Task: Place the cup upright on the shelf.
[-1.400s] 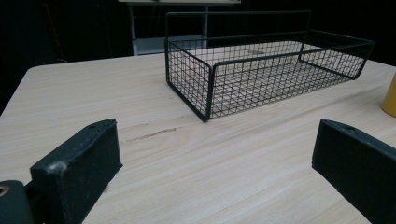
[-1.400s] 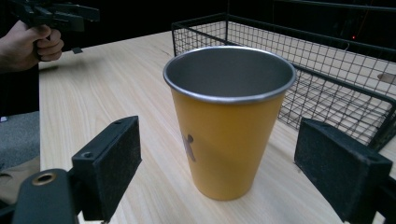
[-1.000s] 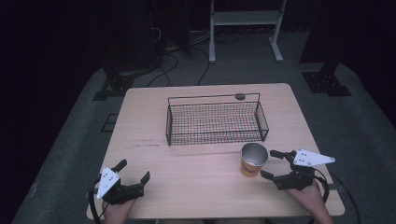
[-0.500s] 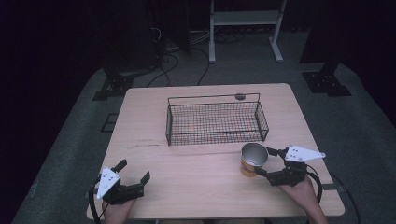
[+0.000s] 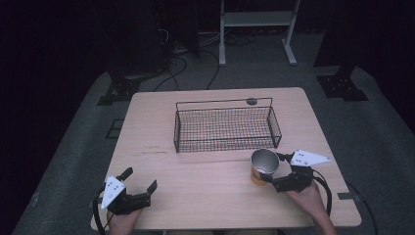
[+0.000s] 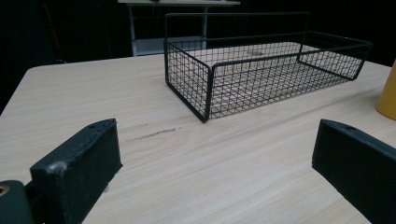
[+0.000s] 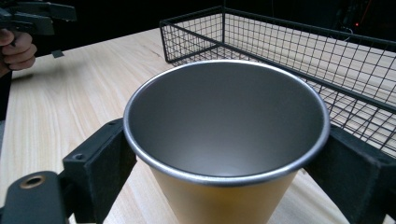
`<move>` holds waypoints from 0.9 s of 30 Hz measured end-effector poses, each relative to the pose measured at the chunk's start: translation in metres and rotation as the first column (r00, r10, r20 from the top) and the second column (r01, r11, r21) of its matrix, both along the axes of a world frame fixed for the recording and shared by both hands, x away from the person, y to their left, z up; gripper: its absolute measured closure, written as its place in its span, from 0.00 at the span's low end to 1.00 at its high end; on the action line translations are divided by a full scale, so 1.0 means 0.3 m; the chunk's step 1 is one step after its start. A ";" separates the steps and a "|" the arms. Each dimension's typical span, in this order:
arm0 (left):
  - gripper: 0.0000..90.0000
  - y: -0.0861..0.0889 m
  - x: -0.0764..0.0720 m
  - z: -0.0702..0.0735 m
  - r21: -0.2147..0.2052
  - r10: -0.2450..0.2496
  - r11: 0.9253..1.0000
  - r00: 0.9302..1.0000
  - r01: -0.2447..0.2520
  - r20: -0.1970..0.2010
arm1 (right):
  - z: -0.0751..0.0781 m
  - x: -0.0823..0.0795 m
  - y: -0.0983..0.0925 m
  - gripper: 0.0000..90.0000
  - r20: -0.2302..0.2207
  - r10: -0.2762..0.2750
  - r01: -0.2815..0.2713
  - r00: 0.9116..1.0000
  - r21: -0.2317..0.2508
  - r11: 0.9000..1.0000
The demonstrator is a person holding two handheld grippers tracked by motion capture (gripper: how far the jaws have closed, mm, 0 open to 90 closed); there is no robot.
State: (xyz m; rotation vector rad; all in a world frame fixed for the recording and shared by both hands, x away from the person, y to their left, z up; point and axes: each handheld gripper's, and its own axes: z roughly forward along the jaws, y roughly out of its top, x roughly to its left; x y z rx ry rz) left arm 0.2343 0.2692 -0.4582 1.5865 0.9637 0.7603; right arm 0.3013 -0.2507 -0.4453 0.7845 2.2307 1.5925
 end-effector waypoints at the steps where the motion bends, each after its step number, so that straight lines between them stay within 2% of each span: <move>1: 0.00 0.000 0.000 0.000 0.000 0.000 1.000 1.000 0.000 0.000 | -0.002 0.003 0.005 0.11 0.000 -0.003 0.003 1.000 -0.001 1.000; 15: 0.00 -0.001 -0.001 0.000 0.002 -0.001 1.000 1.000 0.001 0.001 | -0.023 0.028 0.053 0.13 0.016 -0.020 0.020 1.000 -0.016 1.000; 27: 0.00 0.001 -0.002 0.001 0.001 0.001 1.000 1.000 -0.001 0.002 | -0.014 0.025 0.064 0.14 0.037 -0.014 0.016 0.999 -0.043 0.999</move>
